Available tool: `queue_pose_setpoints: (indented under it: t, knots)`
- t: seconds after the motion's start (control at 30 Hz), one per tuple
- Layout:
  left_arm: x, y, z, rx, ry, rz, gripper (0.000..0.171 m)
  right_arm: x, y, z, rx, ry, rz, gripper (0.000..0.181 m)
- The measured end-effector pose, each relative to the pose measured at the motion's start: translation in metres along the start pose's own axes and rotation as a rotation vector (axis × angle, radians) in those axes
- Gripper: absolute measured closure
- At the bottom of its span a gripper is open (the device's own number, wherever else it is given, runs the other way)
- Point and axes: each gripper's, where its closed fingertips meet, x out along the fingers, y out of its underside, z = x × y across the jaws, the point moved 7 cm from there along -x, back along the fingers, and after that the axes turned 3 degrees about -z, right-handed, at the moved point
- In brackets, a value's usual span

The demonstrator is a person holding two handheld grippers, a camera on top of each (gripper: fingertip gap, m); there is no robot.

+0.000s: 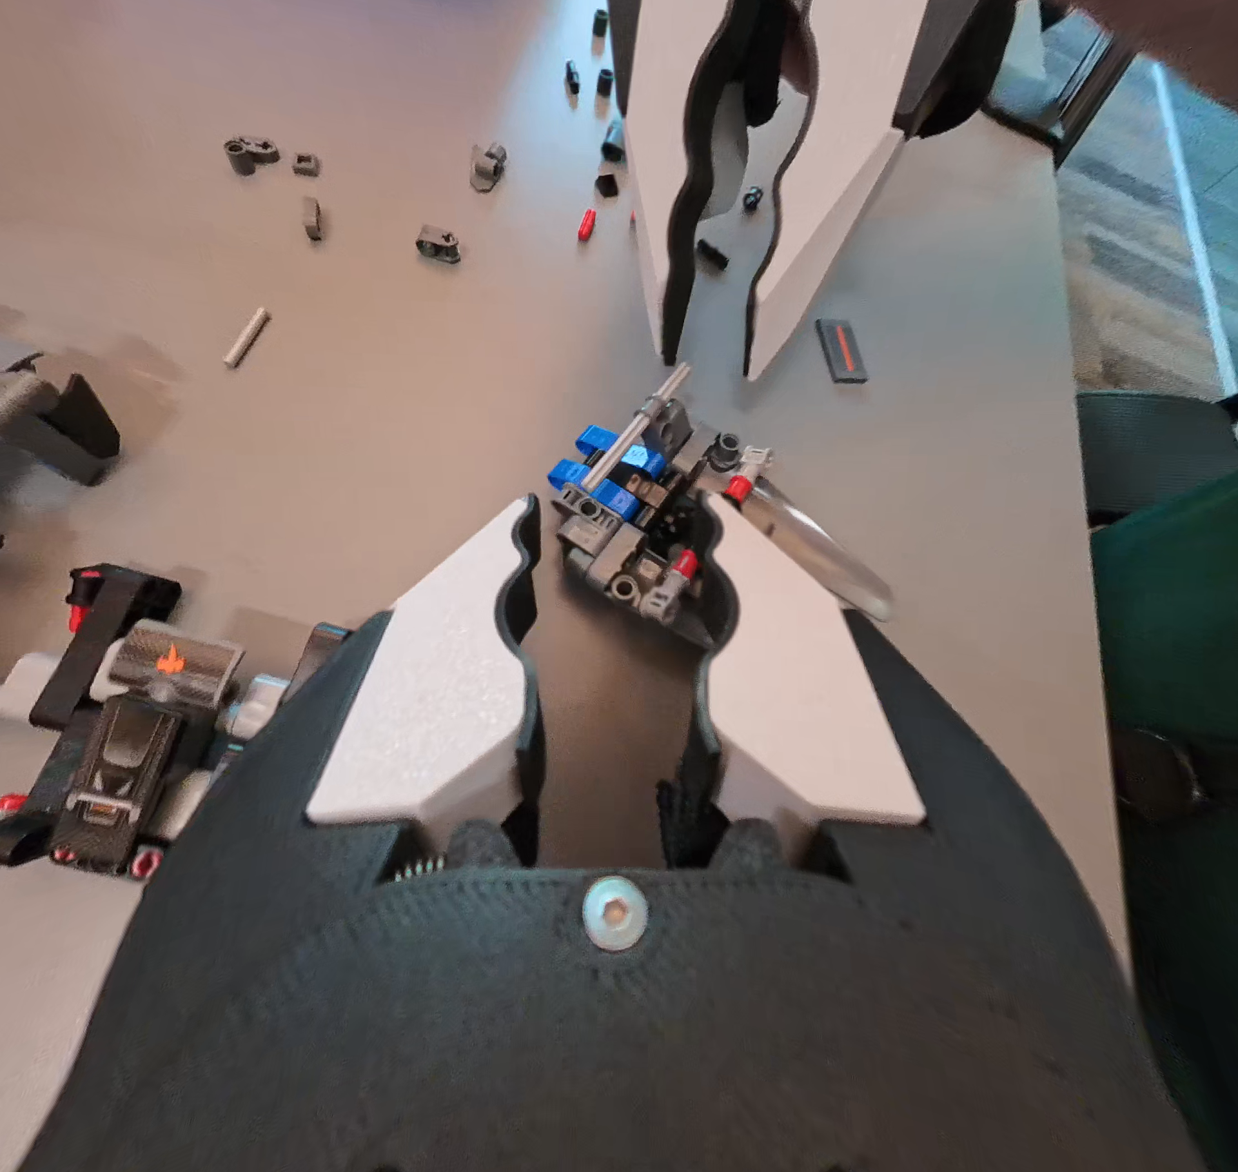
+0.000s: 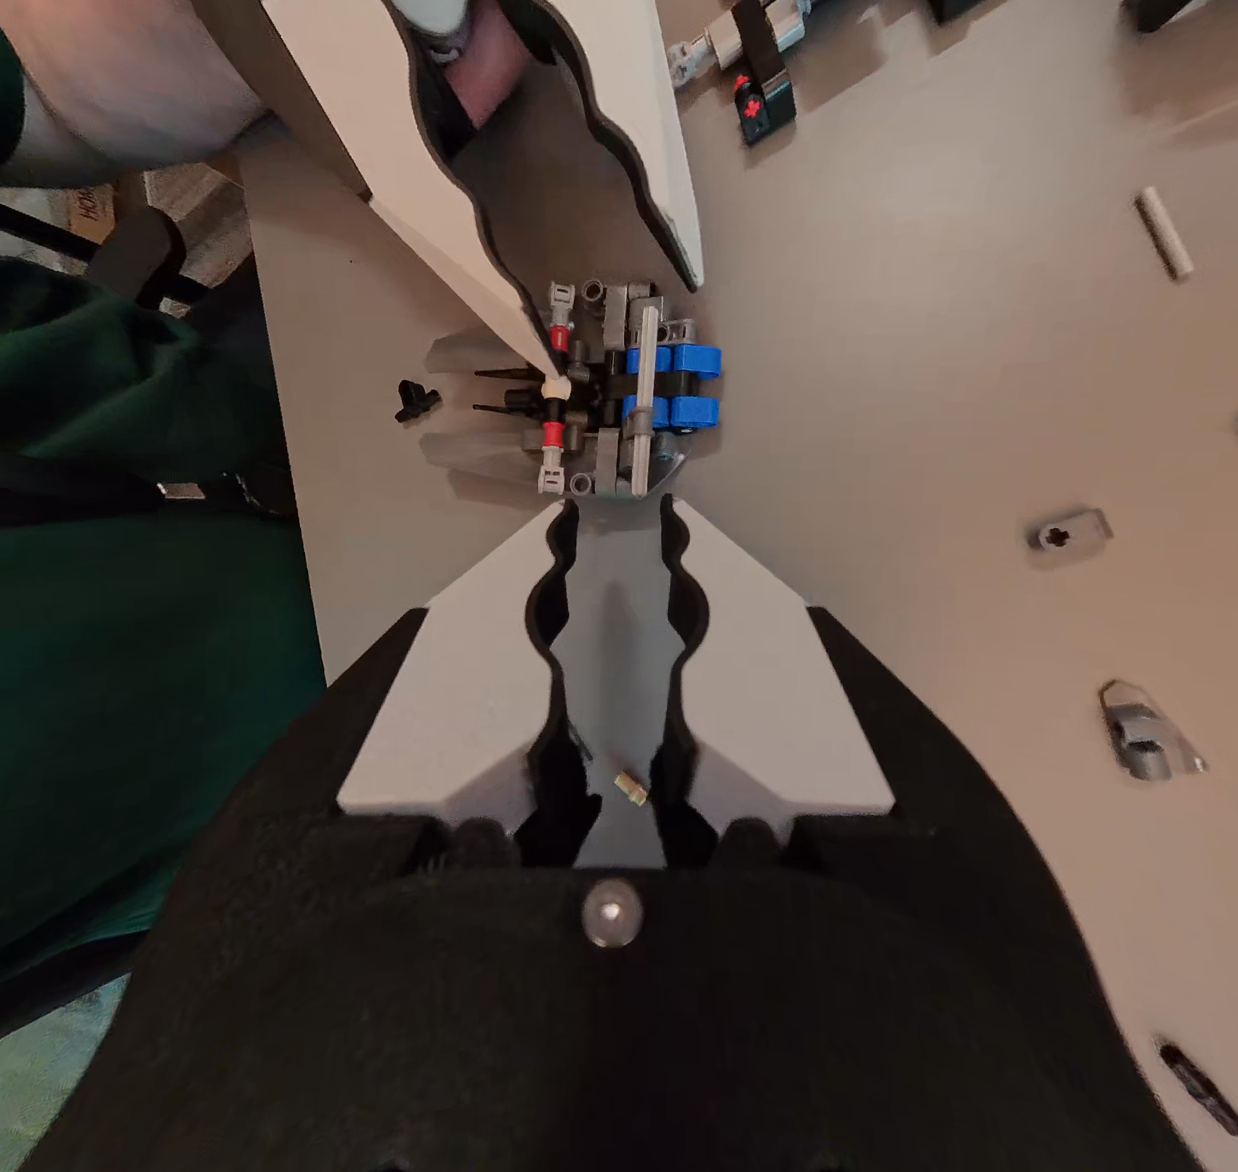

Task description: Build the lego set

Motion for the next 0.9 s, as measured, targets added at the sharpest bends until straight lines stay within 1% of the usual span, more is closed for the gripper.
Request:
queue_pose_setpoints:
  t: [0.2, 0.3, 0.37, 0.43, 0.53, 0.6, 0.67, 0.73, 0.8, 0.9]
  knots:
    - [-0.016, 0.003, -0.009, -0.018, -0.039, 0.034, 0.124, 0.005, -0.003, 0.002, -0.025, -0.005, -0.045, 0.158]
    - [-0.019, 0.005, -0.020, -0.045, -0.062, 0.023, 0.117, 0.011, -0.004, 0.000, -0.030, -0.015, -0.066, 0.163]
    - [-0.018, 0.010, -0.027, -0.059, -0.101, 0.037, 0.109, 0.015, -0.005, 0.000, -0.040, -0.021, -0.071, 0.165]
    - [-0.015, 0.016, -0.031, -0.061, -0.152, 0.063, 0.107, 0.020, -0.007, 0.003, -0.070, -0.017, -0.066, 0.174]
    - [-0.011, 0.022, -0.035, -0.066, -0.184, 0.069, 0.106, 0.028, -0.008, 0.011, -0.109, -0.031, -0.065, 0.174]
    - [-0.009, 0.024, -0.034, -0.051, -0.210, 0.083, 0.108, 0.029, -0.009, 0.014, -0.131, 0.003, -0.065, 0.175]
    - [-0.010, 0.025, -0.034, -0.053, -0.211, 0.083, 0.109, 0.030, -0.009, 0.018, -0.130, 0.017, -0.060, 0.175]
    - [-0.011, 0.025, -0.033, -0.038, -0.207, 0.084, 0.113, 0.031, -0.009, 0.024, -0.164, 0.056, -0.056, 0.175]
    - [-0.012, 0.025, -0.032, -0.011, -0.183, 0.089, 0.113, 0.033, -0.008, 0.029, -0.181, 0.097, -0.044, 0.175]
    - [-0.013, 0.025, -0.028, 0.023, -0.135, 0.103, 0.113, 0.035, -0.007, 0.036, -0.183, 0.119, -0.044, 0.170]
